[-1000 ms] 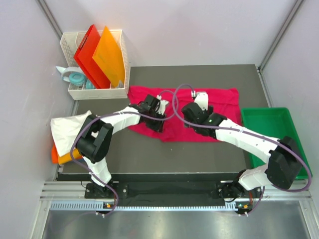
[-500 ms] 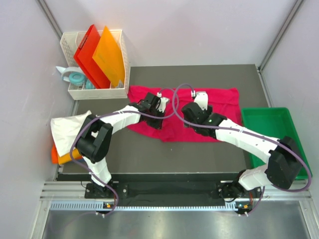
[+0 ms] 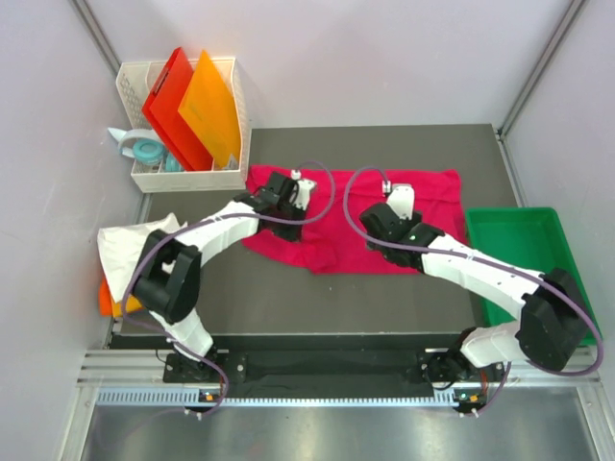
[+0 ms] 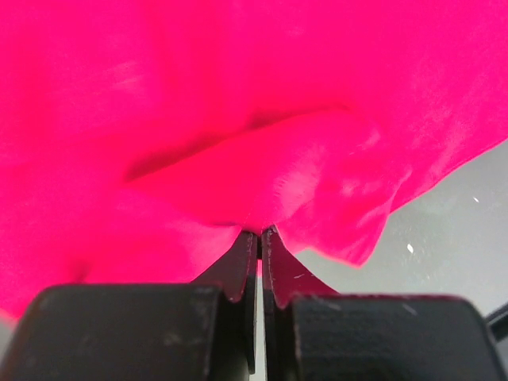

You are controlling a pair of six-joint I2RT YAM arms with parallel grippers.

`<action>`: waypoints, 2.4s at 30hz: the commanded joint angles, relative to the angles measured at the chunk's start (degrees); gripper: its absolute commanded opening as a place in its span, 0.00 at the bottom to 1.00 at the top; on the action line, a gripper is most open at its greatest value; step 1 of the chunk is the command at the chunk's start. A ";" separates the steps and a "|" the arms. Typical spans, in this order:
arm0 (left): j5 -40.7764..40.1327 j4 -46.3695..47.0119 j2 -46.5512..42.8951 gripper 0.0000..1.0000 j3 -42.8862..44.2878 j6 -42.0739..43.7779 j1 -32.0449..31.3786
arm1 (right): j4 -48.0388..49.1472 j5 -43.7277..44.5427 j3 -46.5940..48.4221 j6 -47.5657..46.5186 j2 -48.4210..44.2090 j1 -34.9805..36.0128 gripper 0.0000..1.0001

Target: Fold and stack the t-shirts

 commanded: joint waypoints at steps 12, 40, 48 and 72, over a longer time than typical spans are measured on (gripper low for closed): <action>12.15 -21.13 -16.68 0.00 1.74 11.26 7.07 | -8.58 -1.51 -13.33 17.33 -9.92 -2.08 0.68; 8.02 -14.80 -22.49 0.00 -6.62 8.18 7.42 | -2.18 -10.47 -18.26 9.17 -3.86 -38.64 0.62; 8.20 -14.63 -22.23 0.00 -6.71 8.09 8.39 | 1.34 -10.30 -14.93 6.27 1.24 -42.07 0.62; 7.85 -14.01 -20.29 0.00 -6.18 7.13 9.27 | 0.99 -10.64 -12.72 4.15 4.66 -50.15 0.51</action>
